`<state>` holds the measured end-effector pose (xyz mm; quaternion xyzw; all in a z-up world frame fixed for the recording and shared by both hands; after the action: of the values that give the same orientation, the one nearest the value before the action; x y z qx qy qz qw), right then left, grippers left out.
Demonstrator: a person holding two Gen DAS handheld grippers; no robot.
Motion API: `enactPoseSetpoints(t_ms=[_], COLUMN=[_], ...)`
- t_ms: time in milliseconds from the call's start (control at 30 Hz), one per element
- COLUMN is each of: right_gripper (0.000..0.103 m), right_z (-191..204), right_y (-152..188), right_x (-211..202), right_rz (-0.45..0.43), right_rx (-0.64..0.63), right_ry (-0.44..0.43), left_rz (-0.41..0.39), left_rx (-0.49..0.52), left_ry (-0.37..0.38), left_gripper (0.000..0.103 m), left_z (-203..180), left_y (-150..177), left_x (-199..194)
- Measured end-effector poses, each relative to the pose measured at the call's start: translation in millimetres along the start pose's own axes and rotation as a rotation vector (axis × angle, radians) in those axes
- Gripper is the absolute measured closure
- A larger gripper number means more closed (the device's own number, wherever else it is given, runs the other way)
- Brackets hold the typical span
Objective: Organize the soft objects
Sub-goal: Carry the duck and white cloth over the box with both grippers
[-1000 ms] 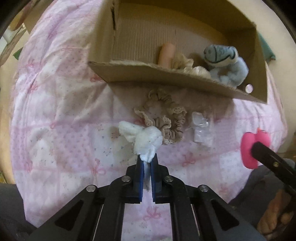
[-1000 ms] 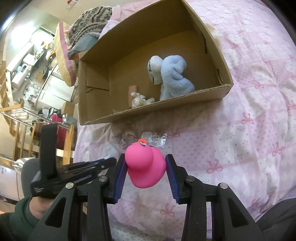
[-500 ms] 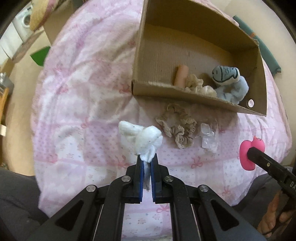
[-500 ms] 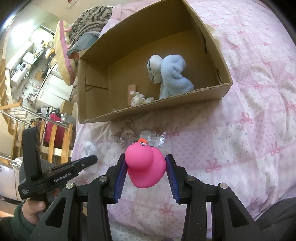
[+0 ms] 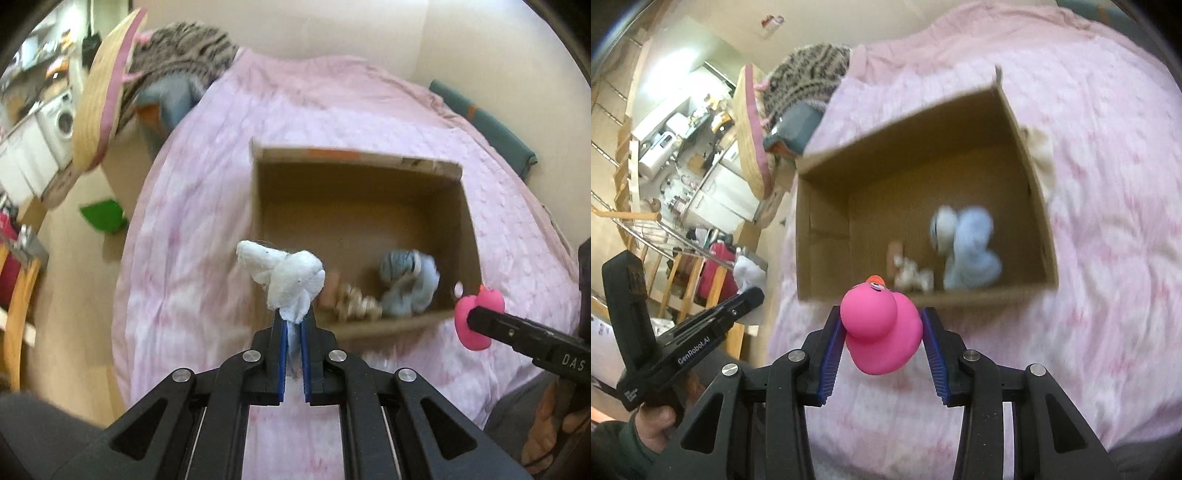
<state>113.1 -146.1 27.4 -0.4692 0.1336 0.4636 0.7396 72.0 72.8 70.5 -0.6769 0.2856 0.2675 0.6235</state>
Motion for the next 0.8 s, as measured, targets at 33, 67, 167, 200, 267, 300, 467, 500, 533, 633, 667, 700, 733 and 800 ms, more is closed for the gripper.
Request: enactPoseSetpoints(t_ms=[33, 67, 167, 200, 267, 300, 467, 500, 533, 633, 667, 700, 733, 800], right_gripper=[0.059, 0.059, 0.059, 0.059, 0.059, 0.059, 0.059, 0.059, 0.059, 0.059, 0.059, 0.059, 0.059, 0.059], right_z=[1.0, 2.1, 7.5, 9.0, 12.0, 11.8, 0.0, -4.1, -6.1, -11.4, -11.8, -12.3, -12.8, -12.6], right_y=[-7.4, -14.6, -33.1, -38.8, -45.3, -47.2, -39.1, -36.2, -33.4, -28.5, -27.6, -26.5, -25.0, -23.6], right_x=[-0.2, 0.4, 1.7, 2.0, 5.0, 6.8, 22.7, 28.0, 31.9, 40.5, 42.6, 44.2, 45.6, 49.3], right_rz=[-0.016, -0.03, -0.07, -0.087, -0.113, -0.126, -0.132, -0.115, -0.095, -0.063, -0.058, -0.056, -0.054, -0.048], right_rx=[-0.008, -0.018, -0.056, -0.073, -0.098, -0.106, -0.096, -0.092, -0.089, -0.084, -0.088, -0.088, -0.084, -0.082], right_ry=[-0.004, -0.004, 0.002, 0.004, 0.008, 0.009, 0.01, 0.019, 0.024, 0.035, 0.043, 0.049, 0.049, 0.059], left_rz=[-0.006, -0.011, -0.042, -0.053, -0.064, -0.067, -0.055, -0.036, -0.014, 0.006, 0.006, 0.006, 0.006, 0.019], left_rx=[0.004, 0.0, 0.014, 0.023, 0.033, 0.037, 0.037, 0.031, 0.021, 0.009, 0.015, 0.017, 0.019, 0.025], left_ry=[0.001, 0.008, 0.011, 0.007, -0.005, -0.012, -0.023, -0.028, -0.03, -0.017, -0.014, -0.008, 0.0, 0.021], left_gripper=[0.097, 0.097, 0.097, 0.097, 0.097, 0.097, 0.097, 0.097, 0.097, 0.097, 0.097, 0.097, 0.097, 0.096], left_z=[-1.3, -3.1, -8.8, -10.7, -12.7, -12.7, -10.3, -9.6, -8.5, -8.6, -10.0, -10.4, -11.0, -12.4], left_y=[-6.1, -12.6, -26.7, -31.2, -36.2, -38.5, -34.3, -31.4, -28.3, -20.0, -17.6, -16.3, -14.5, -10.1], left_x=[1.4, 2.3, 4.3, 6.9, 12.4, 18.0, 47.0, 53.3, 59.8, 70.4, 73.5, 75.3, 78.1, 83.0])
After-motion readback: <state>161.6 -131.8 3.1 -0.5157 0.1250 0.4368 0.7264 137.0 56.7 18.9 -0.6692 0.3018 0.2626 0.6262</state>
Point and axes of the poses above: each gripper's, at about its wrist camera, not at the fingertips, and x roughly the way its jaws point, z to its left, y to its underside, the point moved 1 cm from there along x, roughly the way its jaws point, and after that the axes turned 7 degrees about -z, right-handed, at the moved point
